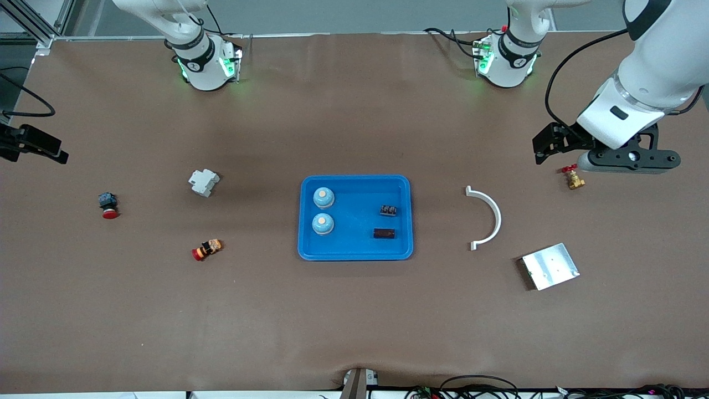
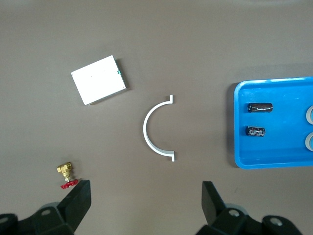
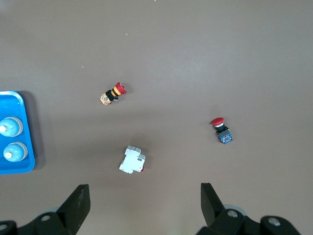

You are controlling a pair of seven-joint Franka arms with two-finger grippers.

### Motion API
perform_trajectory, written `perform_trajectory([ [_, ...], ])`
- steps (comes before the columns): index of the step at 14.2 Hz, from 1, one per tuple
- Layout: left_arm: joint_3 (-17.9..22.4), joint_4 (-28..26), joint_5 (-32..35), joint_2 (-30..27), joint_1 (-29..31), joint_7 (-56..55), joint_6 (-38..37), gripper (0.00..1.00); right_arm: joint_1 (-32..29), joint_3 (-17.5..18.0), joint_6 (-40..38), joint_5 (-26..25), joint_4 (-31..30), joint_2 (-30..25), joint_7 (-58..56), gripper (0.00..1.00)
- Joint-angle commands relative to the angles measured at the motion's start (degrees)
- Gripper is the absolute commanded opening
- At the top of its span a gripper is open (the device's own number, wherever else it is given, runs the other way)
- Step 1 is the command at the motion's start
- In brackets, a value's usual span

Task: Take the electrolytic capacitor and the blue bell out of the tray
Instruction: 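Move the left gripper over the capacitors in the blue tray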

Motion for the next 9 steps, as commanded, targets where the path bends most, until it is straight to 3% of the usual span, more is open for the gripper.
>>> perform_trajectory([
  [1,-0.4,0.3,1.4,-0.3,0.1,0.6,0.0,1.0,-0.2,0.6,-0.1,-1.0,-0.2,-0.5,0.1,1.0],
  [9,-0.5,-0.4,1.1,0.0,-0.2,-1.0,-0.2,1.0,-0.3,0.6,-0.2,-1.0,-0.2,-0.5,0.1,1.0],
])
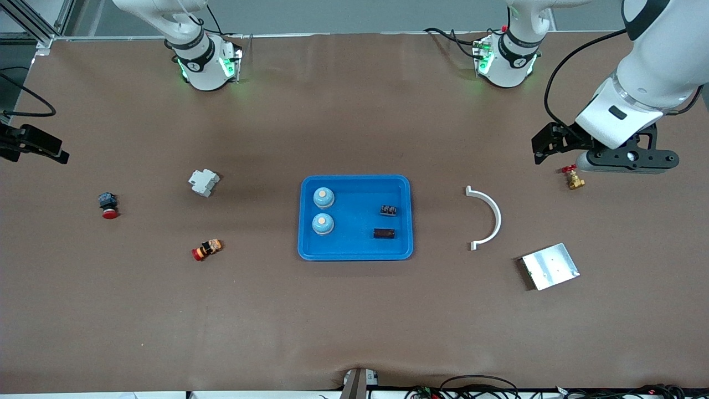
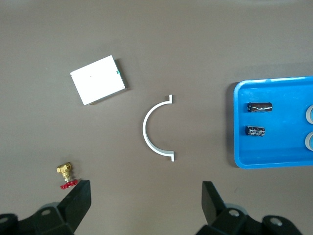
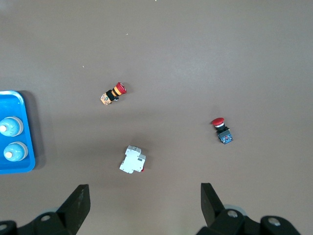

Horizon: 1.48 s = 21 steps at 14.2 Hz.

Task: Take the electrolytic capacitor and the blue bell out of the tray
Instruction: 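Move the left gripper over the capacitors in the blue tray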

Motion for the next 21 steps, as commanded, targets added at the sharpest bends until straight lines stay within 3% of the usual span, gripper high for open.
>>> perform_trajectory([
  [1,-0.4,-0.8,0.2,-0.3,0.1,-3.3,-0.8,1.0,-0.3,0.5,-0.3,-1.0,-0.2,-0.5,0.1,1.0],
  [3,-0.4,-0.9,-3.3,-0.1,0.2,-13.6,-3.1,1.0,-0.4,0.5,-0.4,-1.0,-0.2,-0.5,0.1,1.0],
  [5,-0.5,-1.3,-3.0,0.1,-0.7,-19.0,-3.1,1.0,-0.5,0.5,-0.3,-1.0,-0.2,-0.5,0.0,1.0],
  [9,-1.0,-1.8,-3.0,1.4,-4.2,-41.5,-4.1,1.0,-0.4,0.5,-0.3,-1.0,-0.2,-0.5,0.1,1.0],
  [13,-1.1,-3.3,-0.7,4.0,-9.4,-52.8,-3.6,1.0,-0.6,0.5,-0.3,-1.0,-0.2,-0.5,0.0,1.0],
  [19,-1.3,-5.1,-0.6,8.1,-15.3,-67.6,3.8,1.0,-0.8,0.4,-0.4,-1.0,-0.2,-0.5,0.0,1.0],
  [21,-1.3,-8.0,-0.7,8.4,-16.5,-75.4,10.2,1.0,-0.9,0.4,-0.3,-1.0,-0.2,-0.5,0.0,1.0],
])
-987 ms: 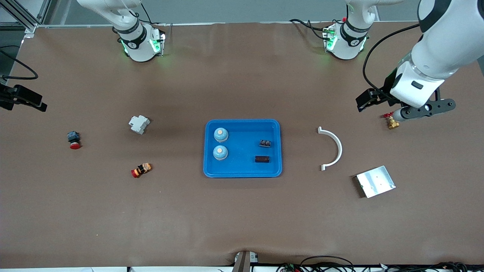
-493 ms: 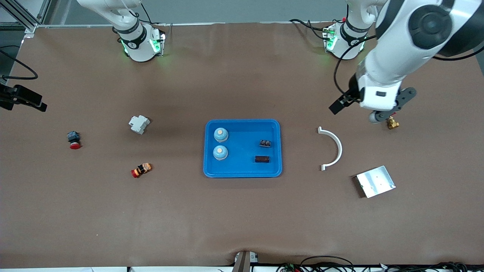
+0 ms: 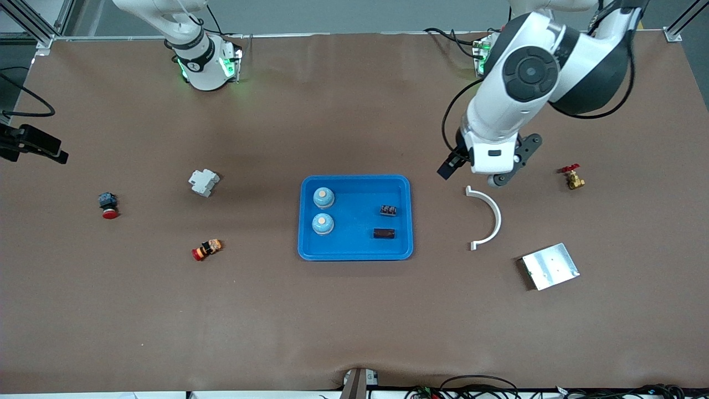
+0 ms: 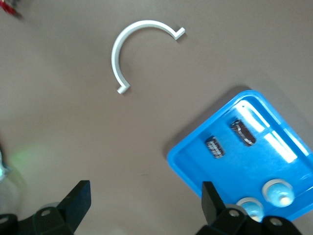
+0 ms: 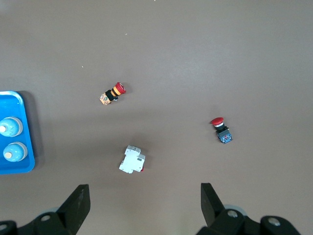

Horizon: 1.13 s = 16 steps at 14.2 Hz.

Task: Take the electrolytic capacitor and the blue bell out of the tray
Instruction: 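Move the left gripper over the capacitors in the blue tray, then grasp the brown capacitor with the left gripper while the right gripper reaches a bell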

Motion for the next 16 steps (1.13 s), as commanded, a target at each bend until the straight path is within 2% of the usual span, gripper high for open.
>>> perform_trajectory([
  [1,-0.1,-3.4,1.2,0.4,-1.2,-8.7,6.6,1.0,-0.8,0.6,-0.3,-1.0,-0.3,-0.5,0.0,1.0],
  [5,-0.2,-4.1,0.8,4.0,-3.0,-16.2,11.0,1.0,-0.9,0.6,-0.3,-1.0,-0.3,-0.5,0.0,1.0],
  [10,-0.2,-9.3,1.2,5.5,-4.6,-22.8,19.9,1.0,-1.1,0.5,-0.3,-0.9,-0.3,-0.5,0.0,1.0],
  [16,-0.1,-8.3,6.0,11.6,-7.7,-32.3,24.4,1.0,-1.0,0.5,-0.1,-0.9,-0.8,-0.6,0.0,1.0],
])
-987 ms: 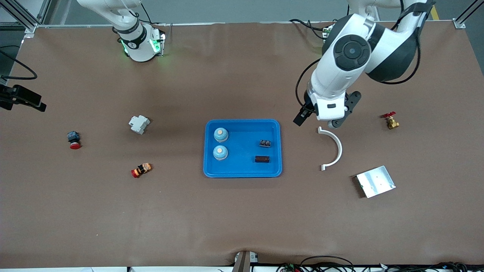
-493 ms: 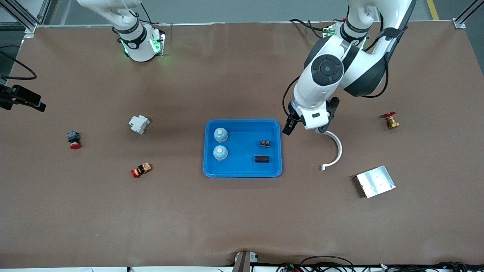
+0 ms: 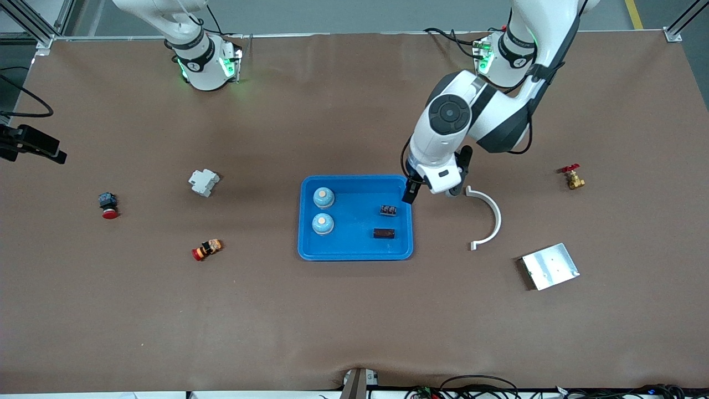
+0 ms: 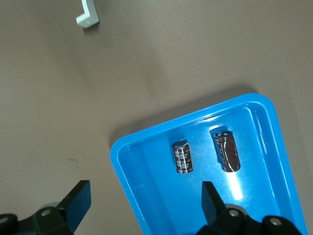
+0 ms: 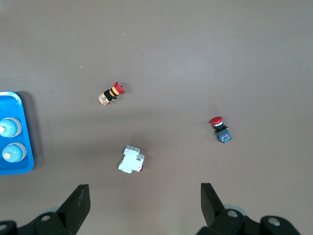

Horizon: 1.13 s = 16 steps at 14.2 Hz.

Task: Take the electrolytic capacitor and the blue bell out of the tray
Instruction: 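Grasp the brown capacitor with the left gripper while the right gripper reaches a bell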

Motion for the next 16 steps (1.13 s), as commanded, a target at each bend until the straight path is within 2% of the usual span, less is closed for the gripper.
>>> perform_trajectory([
  [1,0.0,1.2,3.3,2.8,-1.4,-5.3,1.8,1.0,-0.9,0.8,0.3,-0.9,-1.0,-0.6,0.2,1.0],
  [4,0.0,3.4,5.5,7.1,-2.0,-10.6,3.9,1.0,-0.4,0.9,0.8,0.0,-1.1,-0.2,0.8,1.0],
  [8,0.0,6.5,6.5,11.3,-2.2,-13.2,4.4,1.0,2.9,1.0,8.6,0.6,-6.3,0.8,2.9,1.0],
  [13,0.0,7.2,9.1,15.3,-2.8,-16.0,9.0,1.0,13.5,1.0,15.9,0.3,-10.6,5.2,20.3,1.0],
  [16,0.4,7.2,9.2,16.9,-3.6,-16.3,11.0,1.0,18.5,1.0,19.1,0.3,-11.1,8.8,28.4,1.0],
])
